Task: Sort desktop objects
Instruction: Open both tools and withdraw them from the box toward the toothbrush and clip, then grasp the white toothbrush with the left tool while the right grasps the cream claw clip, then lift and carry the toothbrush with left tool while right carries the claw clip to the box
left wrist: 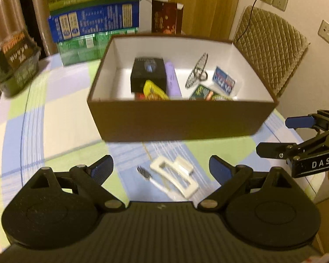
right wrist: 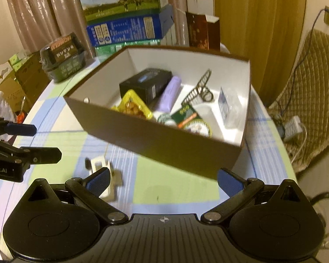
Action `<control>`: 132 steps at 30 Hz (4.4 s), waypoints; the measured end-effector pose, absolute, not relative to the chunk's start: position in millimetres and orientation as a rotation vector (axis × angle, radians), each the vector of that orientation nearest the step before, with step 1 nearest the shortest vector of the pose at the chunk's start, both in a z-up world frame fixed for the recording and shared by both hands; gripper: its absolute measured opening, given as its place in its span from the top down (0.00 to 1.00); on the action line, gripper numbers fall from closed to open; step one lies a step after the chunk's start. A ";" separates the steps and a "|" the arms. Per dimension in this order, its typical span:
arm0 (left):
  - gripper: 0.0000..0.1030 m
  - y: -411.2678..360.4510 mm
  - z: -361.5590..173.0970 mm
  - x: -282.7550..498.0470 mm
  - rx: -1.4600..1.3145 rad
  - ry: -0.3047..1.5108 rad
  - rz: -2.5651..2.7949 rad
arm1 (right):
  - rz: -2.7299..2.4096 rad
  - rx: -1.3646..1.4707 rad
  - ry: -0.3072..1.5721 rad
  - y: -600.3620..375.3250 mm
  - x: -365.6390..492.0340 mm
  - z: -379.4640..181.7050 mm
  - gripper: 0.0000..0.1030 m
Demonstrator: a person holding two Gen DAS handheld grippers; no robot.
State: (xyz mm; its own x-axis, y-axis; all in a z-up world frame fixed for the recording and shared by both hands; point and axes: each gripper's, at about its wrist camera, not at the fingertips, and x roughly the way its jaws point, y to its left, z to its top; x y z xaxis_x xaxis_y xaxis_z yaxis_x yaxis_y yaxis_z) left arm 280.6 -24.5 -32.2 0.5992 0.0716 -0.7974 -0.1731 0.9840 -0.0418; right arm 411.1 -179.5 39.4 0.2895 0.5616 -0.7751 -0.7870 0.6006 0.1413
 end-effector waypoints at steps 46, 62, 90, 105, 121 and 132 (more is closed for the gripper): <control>0.47 -0.4 -139.4 246.3 -0.116 1.138 0.241 | 0.844 -0.308 1.078 -201.2 414.1 -19.1 0.02; 0.77 -24.2 -139.4 261.4 -0.023 1.097 0.096 | 0.858 -0.330 1.075 -189.6 412.7 -19.7 0.02; 0.83 37.6 -135.3 231.2 -0.173 1.099 0.320 | 1.074 -0.487 0.949 -72.9 369.5 -56.3 0.31; 0.83 39.3 -135.1 225.1 -0.194 1.095 0.317 | 1.073 -0.552 0.923 -87.8 362.9 -63.1 0.61; 0.83 24.4 -136.8 238.0 -0.181 1.104 0.332 | 1.024 -0.513 0.945 -143.7 374.3 -55.7 0.61; 0.84 -15.6 -135.8 227.1 -0.190 1.106 0.340 | 1.101 -0.526 0.932 -165.8 380.3 -53.9 0.63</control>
